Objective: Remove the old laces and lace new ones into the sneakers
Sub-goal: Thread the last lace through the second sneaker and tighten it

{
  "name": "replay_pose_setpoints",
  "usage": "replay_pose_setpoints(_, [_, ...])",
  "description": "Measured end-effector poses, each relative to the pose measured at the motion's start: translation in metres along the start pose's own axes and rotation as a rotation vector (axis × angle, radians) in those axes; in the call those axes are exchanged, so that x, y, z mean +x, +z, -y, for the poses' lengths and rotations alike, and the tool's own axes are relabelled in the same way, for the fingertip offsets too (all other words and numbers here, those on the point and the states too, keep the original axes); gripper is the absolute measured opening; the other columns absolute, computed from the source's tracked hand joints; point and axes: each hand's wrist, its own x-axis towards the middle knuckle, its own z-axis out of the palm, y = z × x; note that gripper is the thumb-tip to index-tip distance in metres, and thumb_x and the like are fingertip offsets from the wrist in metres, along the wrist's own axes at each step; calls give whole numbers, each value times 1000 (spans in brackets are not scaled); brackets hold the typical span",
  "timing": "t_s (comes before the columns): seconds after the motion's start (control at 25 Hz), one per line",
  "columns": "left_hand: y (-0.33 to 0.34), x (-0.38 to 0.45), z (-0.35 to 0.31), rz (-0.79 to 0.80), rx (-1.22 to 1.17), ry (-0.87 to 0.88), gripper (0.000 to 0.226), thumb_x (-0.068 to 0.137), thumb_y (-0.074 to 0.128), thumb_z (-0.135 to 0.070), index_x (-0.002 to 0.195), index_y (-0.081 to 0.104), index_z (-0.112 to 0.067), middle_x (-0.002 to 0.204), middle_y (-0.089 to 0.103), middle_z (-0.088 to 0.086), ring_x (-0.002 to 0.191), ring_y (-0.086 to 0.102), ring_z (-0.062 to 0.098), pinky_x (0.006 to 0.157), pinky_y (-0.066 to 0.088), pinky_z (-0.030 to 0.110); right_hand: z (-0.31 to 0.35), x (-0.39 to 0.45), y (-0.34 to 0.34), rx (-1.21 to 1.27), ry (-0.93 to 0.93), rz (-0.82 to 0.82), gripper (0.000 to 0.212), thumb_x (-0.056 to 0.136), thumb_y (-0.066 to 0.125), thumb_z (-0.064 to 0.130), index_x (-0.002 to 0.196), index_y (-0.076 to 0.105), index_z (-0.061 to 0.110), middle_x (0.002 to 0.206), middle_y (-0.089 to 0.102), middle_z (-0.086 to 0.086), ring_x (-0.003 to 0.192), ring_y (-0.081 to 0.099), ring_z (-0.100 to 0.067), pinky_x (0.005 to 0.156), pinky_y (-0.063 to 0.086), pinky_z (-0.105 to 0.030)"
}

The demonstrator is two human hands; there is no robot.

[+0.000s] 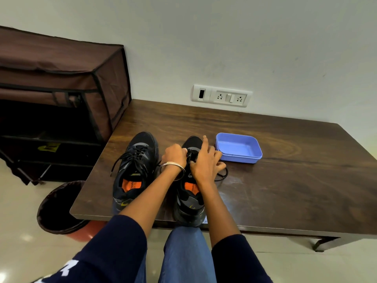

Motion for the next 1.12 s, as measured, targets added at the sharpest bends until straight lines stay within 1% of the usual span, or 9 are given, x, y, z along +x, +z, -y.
replay_pose_setpoints(0.12, [-14, 4, -5, -128, -303, -163, 38, 97, 39, -25, 108, 60, 4, 108, 65, 23, 97, 61, 40, 80, 51, 44, -4, -10, -4, -160, 137, 47, 112, 75, 75, 43, 153, -1, 17, 147, 24, -19, 134, 21, -37, 100, 26, -59])
replay_pose_setpoints(0.28, [-83, 10, -32, -58, -1821, -298, 25, 101, 38, -14, 81, 49, -4, 63, 57, 9, 47, 55, 18, 52, 55, 31, -2, -17, -2, -65, 294, 74, 119, 74, 76, 47, 152, -6, 9, 148, 20, -25, 134, 21, -40, 100, 28, -61])
replay_pose_setpoints(0.36, [-126, 2, -41, 148, -2187, -129, 26, 102, 39, -17, 77, 43, -8, 53, 48, 4, 33, 40, 10, 31, 37, 17, -1, -18, -4, 24, 350, 101, 122, 75, 76, 47, 151, -9, 5, 148, 19, -26, 134, 23, -40, 100, 31, -60])
replay_pose_setpoints(0.48, [-133, -17, -39, 208, -1357, 81, 28, 95, 51, -27, 75, 57, -10, 59, 58, -3, 35, 37, 5, 31, 25, 16, -3, -18, -6, 204, 412, 171, 123, 76, 76, 43, 149, -12, -1, 144, 23, -29, 132, 29, -43, 100, 36, -57])
replay_pose_setpoints(0.56, [-96, -26, -25, 172, -546, 200, 34, 90, 59, -39, 79, 71, -9, 67, 65, -5, 48, 47, 6, 46, 37, 19, -5, -19, -6, 253, 390, 194, 123, 77, 77, 39, 149, -15, 1, 144, 23, -30, 131, 31, -45, 102, 36, -56])
replay_pose_setpoints(0.64, [-54, -21, -7, 226, -104, 297, 35, 87, 64, -43, 70, 73, -14, 68, 68, -1, 62, 59, 13, 61, 48, 27, -5, -20, -7, 280, 357, 191, 120, 78, 75, 34, 151, -17, 9, 148, 22, -26, 132, 30, -47, 103, 35, -57])
replay_pose_setpoints(0.84, [-5, -5, 2, 135, 37, 207, 17, 85, 66, -18, 70, 75, -19, 85, 73, 8, 86, 68, 27, 80, 56, 39, -10, -20, -8, 326, 283, 146, 117, 79, 72, 28, 150, -21, 22, 157, 14, -12, 134, 28, -49, 104, 33, -58])
replay_pose_setpoints(1.0, [-16, -3, 1, 141, 213, 248, 19, 87, 58, -15, 77, 74, -16, 91, 72, 9, 85, 66, 30, 75, 56, 37, -10, -22, -9, 317, 276, 154, 123, 77, 75, 27, 149, -25, 19, 156, 15, -17, 134, 30, -46, 105, 34, -57])
replay_pose_setpoints(1.12, [-41, -7, -10, 111, -338, 207, 15, 91, 55, -10, 86, 68, -15, 95, 70, 6, 87, 61, 22, 64, 49, 27, -8, -25, -11, 315, 288, 157, 126, 77, 76, 28, 147, -28, 17, 154, 17, -20, 134, 31, -45, 104, 34, -58])
